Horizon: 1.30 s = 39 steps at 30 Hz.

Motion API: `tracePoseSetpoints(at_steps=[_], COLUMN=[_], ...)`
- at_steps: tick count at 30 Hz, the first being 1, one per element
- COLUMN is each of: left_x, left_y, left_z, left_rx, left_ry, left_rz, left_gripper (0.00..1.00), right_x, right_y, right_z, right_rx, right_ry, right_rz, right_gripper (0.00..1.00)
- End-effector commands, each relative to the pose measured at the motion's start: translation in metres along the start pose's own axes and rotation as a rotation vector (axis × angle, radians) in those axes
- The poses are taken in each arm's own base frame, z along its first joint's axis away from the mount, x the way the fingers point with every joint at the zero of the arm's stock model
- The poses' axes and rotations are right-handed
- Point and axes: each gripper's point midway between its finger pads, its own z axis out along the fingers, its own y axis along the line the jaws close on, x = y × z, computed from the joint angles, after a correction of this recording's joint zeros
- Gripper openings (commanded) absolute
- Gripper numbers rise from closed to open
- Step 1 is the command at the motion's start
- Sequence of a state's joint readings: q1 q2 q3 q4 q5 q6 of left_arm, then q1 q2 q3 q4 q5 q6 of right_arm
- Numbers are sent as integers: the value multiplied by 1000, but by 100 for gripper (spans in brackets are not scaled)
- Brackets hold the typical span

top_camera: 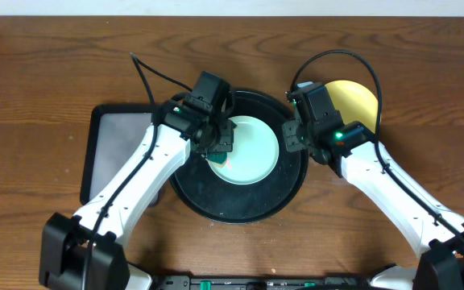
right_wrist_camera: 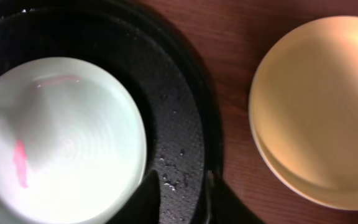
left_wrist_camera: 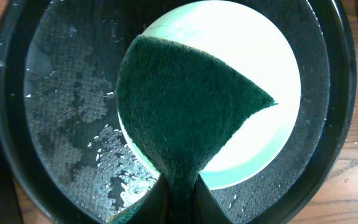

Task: Clean dirty plates on tray and stack at the side
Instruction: 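Scrub the mint plate with the sponge while the right gripper holds its rim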

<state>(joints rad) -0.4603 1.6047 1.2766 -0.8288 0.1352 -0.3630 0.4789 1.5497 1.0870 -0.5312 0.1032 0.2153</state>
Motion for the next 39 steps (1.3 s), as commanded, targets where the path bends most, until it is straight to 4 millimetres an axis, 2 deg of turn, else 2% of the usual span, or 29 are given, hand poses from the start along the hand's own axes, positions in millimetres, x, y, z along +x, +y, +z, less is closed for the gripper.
tracePoseSetpoints(at_steps=[1,3,7,10,14,19,22,32,35,39], left_x=[4,3,-2,-5,-5,-6,-7,-9,-10,-11], left_y=[-2,-2,-4,-5,-5,-4,-4,-4,-5,-5], left_z=[10,14,16,16,16,16,16,16,16,16], left_rx=[8,8,15,20,20,14,15,13,14,16], left_ry=[27,27,13,1,0,-3,-9,-19,-23,-26], left_rz=[-5,-6,-4,-7,-6,-6,-6,-5,-4,-4], left_gripper=[9,9,8,8,8,8,8,9,8,9], right_x=[8,9,10,12,17,23,24,25,26,26], right_y=[14,17,7,0,-6,2,12,20,22,22], right_z=[10,14,19,25,41,62,64,70,74,74], right_rx=[-76,-106,-88,-75,-62,-98,-153,-165,-166,-166], right_ry=[44,58,68,79,103,130,138,136,139,139], right_rz=[8,42,79,94,106,107,110,95,92,91], right_gripper=[19,20,29,30,27,22,21,23,18,17])
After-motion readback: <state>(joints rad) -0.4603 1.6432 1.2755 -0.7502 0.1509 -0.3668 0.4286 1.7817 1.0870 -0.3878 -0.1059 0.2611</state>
